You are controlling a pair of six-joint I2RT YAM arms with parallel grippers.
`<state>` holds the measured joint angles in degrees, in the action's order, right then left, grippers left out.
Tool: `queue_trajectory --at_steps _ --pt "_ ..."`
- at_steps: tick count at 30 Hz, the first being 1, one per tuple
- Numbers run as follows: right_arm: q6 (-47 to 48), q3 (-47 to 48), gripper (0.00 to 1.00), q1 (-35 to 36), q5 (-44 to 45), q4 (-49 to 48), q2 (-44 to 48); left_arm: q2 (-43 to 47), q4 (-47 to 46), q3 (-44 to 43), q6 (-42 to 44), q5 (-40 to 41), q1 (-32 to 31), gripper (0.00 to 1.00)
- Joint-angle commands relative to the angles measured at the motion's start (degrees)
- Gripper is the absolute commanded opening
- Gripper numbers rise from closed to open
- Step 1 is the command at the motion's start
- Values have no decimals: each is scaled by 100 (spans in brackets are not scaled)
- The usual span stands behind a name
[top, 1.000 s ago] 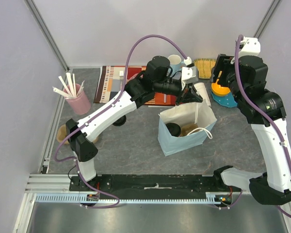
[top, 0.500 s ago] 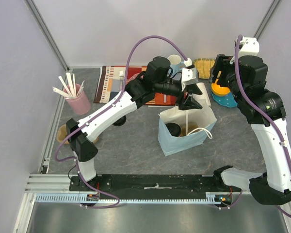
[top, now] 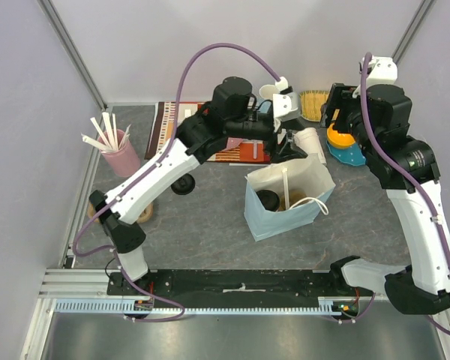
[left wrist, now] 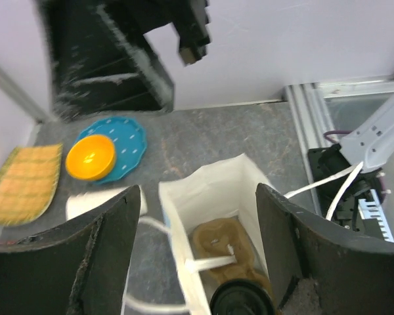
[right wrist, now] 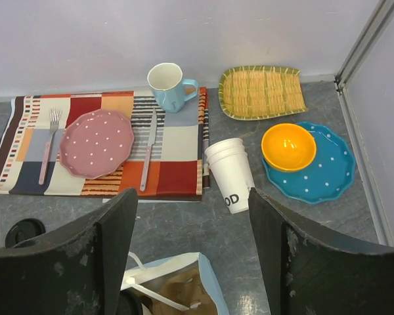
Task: Pack the takeout coffee
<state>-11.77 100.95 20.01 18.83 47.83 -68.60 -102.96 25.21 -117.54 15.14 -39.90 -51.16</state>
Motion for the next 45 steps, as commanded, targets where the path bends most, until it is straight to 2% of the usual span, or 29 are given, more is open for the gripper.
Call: queue_trajectory --at_steps 1,2,7,12,13,17,26,29,34,39,45 --pt "-1 4 77 -50 102 -151 -66 811 589 -165 306 991 141 78" --pt "-18 -13 78 -102 138 -152 -75 952 695 -95 262 1341 193 78" --pt "-53 22 79 -558 42 -160 -321 1962 740 827 -423 2047 975 79" --pt "-413 -469 80 -1964 -730 -371 -269 3112 599 2241 -837 2522 2047 79" --pt "-501 -627 80 -2444 -906 -467 -207 3315 538 2496 -837 2557 2187 79" --pt "-774 -1689 80 -3134 -1197 -932 144 4229 336 4032 -1108 2960 2829 80" --pt "-528 -4009 81 -3275 -425 -2162 1234 6250 -771 7222 -1461 3690 3410 84" --pt "-624 -4564 81 -3275 -64 -2322 1498 6586 -1132 8023 -1461 3972 3489 88" --pt "-941 -5391 84 -3275 621 -2769 1946 6885 -1720 8904 -1461 4210 3683 94" --pt "-923 -6402 84 -3267 578 -3376 2552 7061 -2502 9749 -1549 4078 3788 99" --pt "-1073 -6992 85 -3275 657 -3544 2790 7052 -3460 10382 -1566 4631 3788 100"
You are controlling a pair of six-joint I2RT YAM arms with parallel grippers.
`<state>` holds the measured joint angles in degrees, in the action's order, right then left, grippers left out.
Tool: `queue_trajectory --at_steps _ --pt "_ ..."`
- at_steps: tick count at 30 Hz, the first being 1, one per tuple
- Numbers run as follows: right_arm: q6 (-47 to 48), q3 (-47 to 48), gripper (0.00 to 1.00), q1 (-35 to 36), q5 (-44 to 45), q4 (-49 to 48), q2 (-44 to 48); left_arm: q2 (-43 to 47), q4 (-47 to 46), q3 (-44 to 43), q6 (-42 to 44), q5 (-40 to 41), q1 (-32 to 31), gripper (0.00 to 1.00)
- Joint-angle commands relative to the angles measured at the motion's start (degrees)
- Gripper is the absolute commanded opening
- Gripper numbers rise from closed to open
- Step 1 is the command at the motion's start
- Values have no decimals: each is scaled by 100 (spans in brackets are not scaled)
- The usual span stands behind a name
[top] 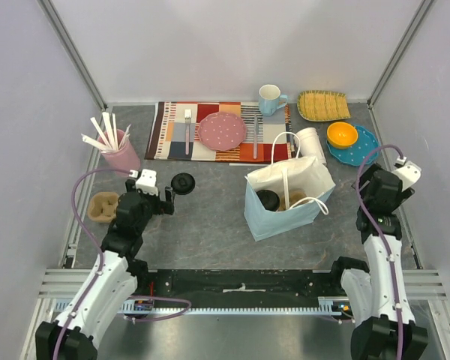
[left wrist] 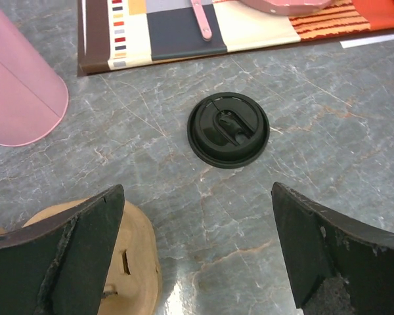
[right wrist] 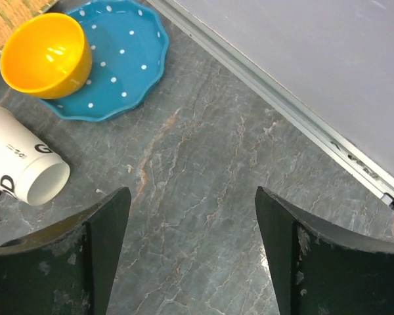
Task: Pack the takeout coffee
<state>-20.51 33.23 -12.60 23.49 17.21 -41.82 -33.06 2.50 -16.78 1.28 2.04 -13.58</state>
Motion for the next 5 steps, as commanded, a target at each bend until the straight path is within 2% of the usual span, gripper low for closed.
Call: queue_trajectory --at_steps 1,5 --pt "-225 -282 84 -14 174 -482 113 71 -1260 437 -189 446 31 100" --pt "-269 -318 85 -14 113 -526 148 72 -1270 482 -444 350 40 100"
